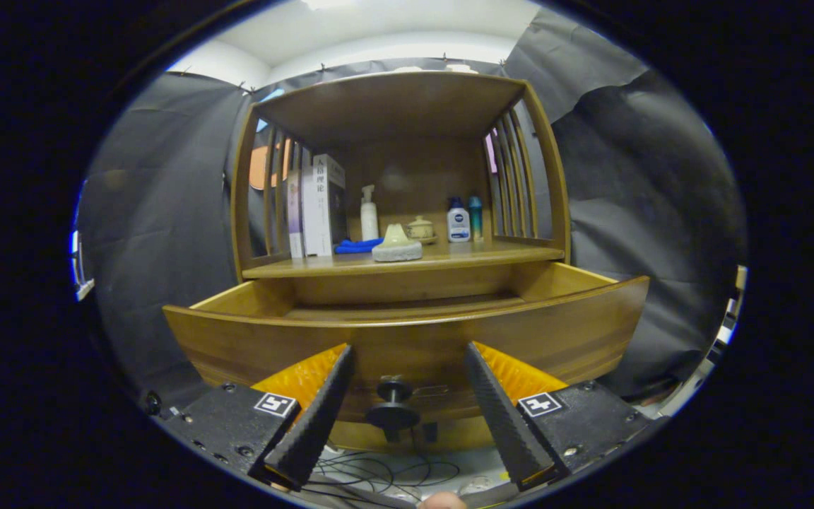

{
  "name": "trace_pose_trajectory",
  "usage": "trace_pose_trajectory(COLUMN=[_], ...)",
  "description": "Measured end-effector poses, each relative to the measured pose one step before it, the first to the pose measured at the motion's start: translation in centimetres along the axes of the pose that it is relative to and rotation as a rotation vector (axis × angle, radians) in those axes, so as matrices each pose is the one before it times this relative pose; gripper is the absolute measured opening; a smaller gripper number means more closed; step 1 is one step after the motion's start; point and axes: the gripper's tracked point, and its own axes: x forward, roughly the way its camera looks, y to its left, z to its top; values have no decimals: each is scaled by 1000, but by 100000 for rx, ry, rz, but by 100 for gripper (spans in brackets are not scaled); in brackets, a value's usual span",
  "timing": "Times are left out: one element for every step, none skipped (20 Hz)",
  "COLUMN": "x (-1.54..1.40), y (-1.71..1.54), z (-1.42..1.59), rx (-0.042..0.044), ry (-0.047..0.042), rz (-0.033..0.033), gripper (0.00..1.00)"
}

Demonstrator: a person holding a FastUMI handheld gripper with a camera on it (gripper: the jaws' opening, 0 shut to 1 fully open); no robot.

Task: Pull open the drawer, take out the items inside it, and place them on the countertop above the cabinet.

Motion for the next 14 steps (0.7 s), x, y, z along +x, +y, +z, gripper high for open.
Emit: trace_pose_trajectory(x=[372, 142, -194, -20, -71, 57, 52, 31, 58, 95, 237, 281, 534, 396], y=[234, 68, -94, -26, 62, -14, 23, -22, 65, 101, 90, 65, -115, -18], z=[618, -417, 22, 77, -20, 24, 37, 159, 131, 223, 192, 182, -266, 278], rx=[479, -1030, -606, -113, 262, 197, 4, -62, 116, 145, -107, -862, -57, 387], ry=[-2141, 896, -543, 115, -244, -211, -162, -458, -322, -491, -366, -261, 1592, -665], rz=[-65, -102, -232, -8, 115, 89, 22, -48, -39, -200, -247, -427, 52, 205], gripper=[99, 99, 99, 99, 99, 99, 99, 99, 99, 99, 99, 99, 99, 99])
